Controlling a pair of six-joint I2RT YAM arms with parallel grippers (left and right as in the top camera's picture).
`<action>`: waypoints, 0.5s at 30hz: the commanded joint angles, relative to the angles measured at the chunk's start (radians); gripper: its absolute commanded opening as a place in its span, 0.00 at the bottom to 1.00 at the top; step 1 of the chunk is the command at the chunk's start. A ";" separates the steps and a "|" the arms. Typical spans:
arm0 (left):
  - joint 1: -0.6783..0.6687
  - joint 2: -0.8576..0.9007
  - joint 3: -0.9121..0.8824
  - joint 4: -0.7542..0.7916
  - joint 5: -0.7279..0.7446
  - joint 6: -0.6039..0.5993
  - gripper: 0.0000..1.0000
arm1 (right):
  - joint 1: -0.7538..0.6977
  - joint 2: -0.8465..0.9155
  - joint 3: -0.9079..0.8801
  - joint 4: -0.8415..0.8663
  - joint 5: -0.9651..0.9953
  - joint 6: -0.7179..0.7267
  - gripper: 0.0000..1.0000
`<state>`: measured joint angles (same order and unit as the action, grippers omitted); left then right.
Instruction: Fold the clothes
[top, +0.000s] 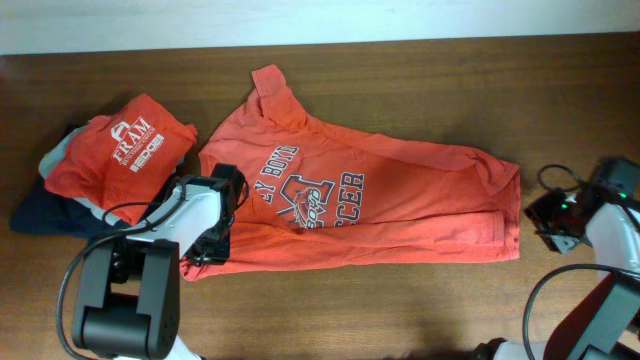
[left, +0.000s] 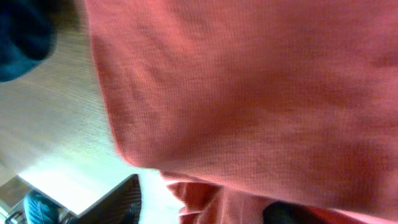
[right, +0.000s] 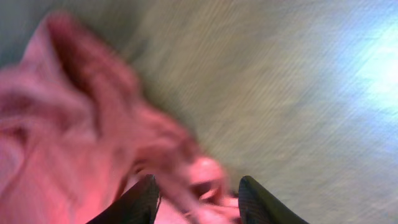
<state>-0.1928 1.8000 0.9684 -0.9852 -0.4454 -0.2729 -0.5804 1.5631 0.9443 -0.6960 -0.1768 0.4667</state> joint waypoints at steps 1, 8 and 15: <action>0.006 0.023 -0.018 0.023 0.060 -0.003 0.64 | 0.077 -0.019 0.003 0.003 -0.010 -0.051 0.56; 0.006 0.023 -0.018 0.024 0.092 -0.010 0.69 | 0.090 0.003 0.003 -0.007 -0.066 -0.074 0.59; 0.006 0.023 -0.018 0.029 0.093 -0.029 0.73 | 0.145 0.064 0.001 -0.061 -0.198 -0.213 0.59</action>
<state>-0.1864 1.7927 0.9688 -0.9920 -0.4675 -0.2741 -0.4755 1.5986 0.9443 -0.7380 -0.3031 0.3317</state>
